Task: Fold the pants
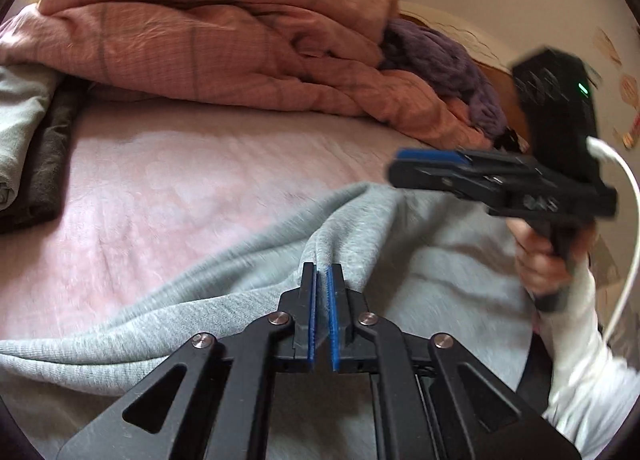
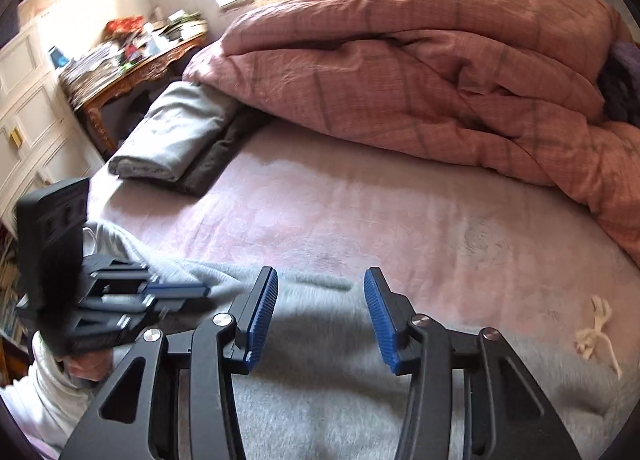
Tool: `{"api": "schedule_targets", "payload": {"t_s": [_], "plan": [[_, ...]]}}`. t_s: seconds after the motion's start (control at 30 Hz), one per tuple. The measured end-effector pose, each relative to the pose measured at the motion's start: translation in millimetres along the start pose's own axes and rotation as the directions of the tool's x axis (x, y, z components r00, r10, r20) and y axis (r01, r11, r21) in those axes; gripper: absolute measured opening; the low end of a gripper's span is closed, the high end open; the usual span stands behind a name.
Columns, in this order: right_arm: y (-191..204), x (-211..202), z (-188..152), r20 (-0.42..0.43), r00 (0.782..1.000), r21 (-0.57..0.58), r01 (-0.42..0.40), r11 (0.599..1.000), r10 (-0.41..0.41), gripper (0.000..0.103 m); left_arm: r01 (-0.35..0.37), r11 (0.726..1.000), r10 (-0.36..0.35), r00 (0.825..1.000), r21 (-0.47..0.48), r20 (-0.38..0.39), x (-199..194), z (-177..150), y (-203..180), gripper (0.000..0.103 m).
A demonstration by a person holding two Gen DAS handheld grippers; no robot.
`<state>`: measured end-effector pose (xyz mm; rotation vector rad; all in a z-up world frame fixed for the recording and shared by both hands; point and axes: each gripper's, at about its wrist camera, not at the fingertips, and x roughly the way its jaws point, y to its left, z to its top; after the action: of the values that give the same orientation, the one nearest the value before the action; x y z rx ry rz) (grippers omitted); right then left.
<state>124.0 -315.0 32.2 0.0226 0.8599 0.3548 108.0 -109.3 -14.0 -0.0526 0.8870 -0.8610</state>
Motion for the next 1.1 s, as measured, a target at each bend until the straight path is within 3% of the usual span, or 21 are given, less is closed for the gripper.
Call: {"api": "schedule_targets", "payload": {"t_s": [0.07,0.17,0.33,0.4,0.43,0.47,0.5,0.6,0.73,0.83,0.9,1.03,1.1], "plan": [[4,5,-5,-0.026,0.999,-0.034,-0.024,0.999,0.023,0.05,-0.007,1.0,0.007,0.999,0.019,-0.036,7,-5,-4,0.004],[3,20,-15,-0.077,0.997,-0.023,0.019,1.0,-0.021,0.058,-0.026,0.999,0.03,0.996,0.044,-0.088,19,-8,-9,0.004],[-12,20,-21,-0.061,0.986,0.086,0.161,0.983,-0.156,0.065,-0.029,0.997,0.037,0.993,0.07,-0.112,24,-8,-15,0.004],[-17,23,-21,-0.068,0.989,0.129,0.14,0.982,-0.132,0.065,-0.033,0.996,0.043,0.992,0.085,-0.118,24,-9,-17,0.004],[-19,26,-21,-0.078,0.99,0.136,0.127,0.983,-0.117,0.052,-0.036,0.995,0.047,0.992,0.091,-0.119,24,-9,-18,0.004],[-18,27,-22,-0.083,0.99,0.133,0.121,0.984,-0.11,0.02,-0.037,0.995,0.048,0.991,0.09,-0.121,24,-9,-18,0.004],[-18,28,-24,-0.085,0.993,0.132,0.095,0.987,-0.084,0.007,-0.038,0.995,0.049,0.991,0.09,-0.124,25,-7,-18,0.004],[-18,24,-26,-0.041,0.996,0.168,0.081,0.983,-0.075,0.005,-0.04,0.995,0.05,0.991,0.087,-0.121,21,1,-18,0.007],[-9,13,-25,0.052,0.994,0.119,0.093,0.989,-0.1,0.004,-0.032,0.993,0.042,0.996,0.118,-0.083,10,32,-23,0.032],[-12,7,-24,0.094,0.992,0.133,0.07,0.989,-0.083,0.004,0.022,0.996,-0.011,0.993,0.087,-0.119,20,63,-17,0.035],[-16,5,-22,0.111,0.991,0.156,0.051,0.986,-0.068,0.004,0.07,0.997,-0.063,0.986,0.04,-0.157,33,76,-9,0.036],[-25,-1,-20,0.162,0.986,0.199,0.012,0.98,-0.045,0.004,0.179,0.984,-0.177,0.951,-0.019,-0.255,61,78,2,0.04],[-26,3,-18,0.159,0.986,0.207,0.01,0.978,-0.044,0.004,0.191,0.981,-0.191,0.946,-0.026,-0.262,67,76,4,0.04]]}}
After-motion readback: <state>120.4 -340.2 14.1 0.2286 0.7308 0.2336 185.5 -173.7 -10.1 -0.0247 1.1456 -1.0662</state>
